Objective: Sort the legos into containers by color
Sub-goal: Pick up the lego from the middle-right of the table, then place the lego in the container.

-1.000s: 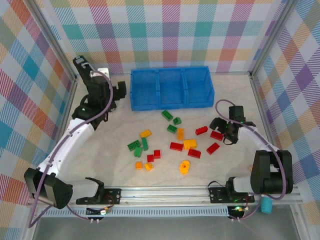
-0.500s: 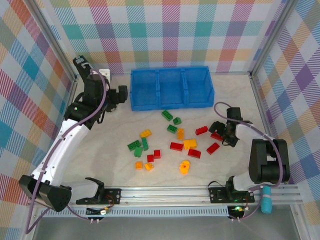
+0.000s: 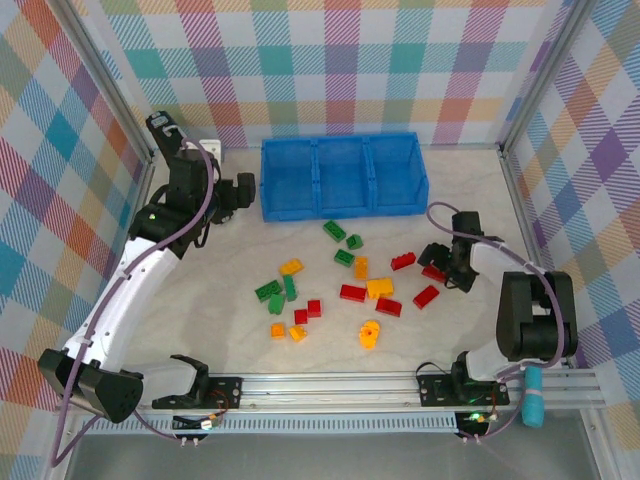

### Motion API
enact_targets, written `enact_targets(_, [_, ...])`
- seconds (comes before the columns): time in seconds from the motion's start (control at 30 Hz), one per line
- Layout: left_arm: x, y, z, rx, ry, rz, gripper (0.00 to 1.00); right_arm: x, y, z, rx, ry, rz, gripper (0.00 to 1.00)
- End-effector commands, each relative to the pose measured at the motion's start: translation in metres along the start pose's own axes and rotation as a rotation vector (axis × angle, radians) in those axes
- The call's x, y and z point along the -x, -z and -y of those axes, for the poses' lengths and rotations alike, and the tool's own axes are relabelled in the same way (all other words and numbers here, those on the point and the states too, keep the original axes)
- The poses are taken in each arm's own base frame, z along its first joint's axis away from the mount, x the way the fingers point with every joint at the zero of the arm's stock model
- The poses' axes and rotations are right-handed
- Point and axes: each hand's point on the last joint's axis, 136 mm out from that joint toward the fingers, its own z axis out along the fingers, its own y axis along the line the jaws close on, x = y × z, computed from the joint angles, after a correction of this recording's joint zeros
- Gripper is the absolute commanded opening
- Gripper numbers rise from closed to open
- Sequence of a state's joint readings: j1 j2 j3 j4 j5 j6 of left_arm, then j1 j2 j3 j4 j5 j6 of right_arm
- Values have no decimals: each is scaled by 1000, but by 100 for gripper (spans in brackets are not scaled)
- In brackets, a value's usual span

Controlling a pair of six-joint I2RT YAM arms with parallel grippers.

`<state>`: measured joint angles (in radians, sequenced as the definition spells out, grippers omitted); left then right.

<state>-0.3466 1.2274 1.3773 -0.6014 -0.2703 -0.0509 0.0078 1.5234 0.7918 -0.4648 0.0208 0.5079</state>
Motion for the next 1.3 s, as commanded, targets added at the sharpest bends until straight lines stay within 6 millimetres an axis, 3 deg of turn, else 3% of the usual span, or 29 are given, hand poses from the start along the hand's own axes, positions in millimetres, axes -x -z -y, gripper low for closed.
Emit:
enact_targets(0.0, [6,7,2,-7,-20,10,100,-6,-8,-11,22,50,-44,91])
enact_targets(0.3, [8,12,-1,3,-23,17,100,-8,-14,-16,-61,110,-81,82])
enact_targets(0.53, [13,21,-3,4,-36,15,100,-9,-18,-11,-128,117,-115,65])
enact_targets(0.63, [19,27,-3,2,-75,9,100,-12,-20,-12,-124,126,-131,51])
enact_targets(0.73, [22,29,-7,27,-169,-14,100,-11,-14,-16,-116,138,-117,49])
enact_targets(0.83, [23,29,-12,59,-204,-14,100,2,10,-30,-65,161,-48,49])
enact_targets(1.03, [3,29,29,-193,-189,17,100,55,97,-79,77,268,168,48])
enact_targets(1.17, [-8,55,69,-471,-220,21,100,92,145,-120,175,354,276,48])
enact_targets(1.27, [2,74,73,-515,-203,66,100,116,161,-143,191,407,297,48])
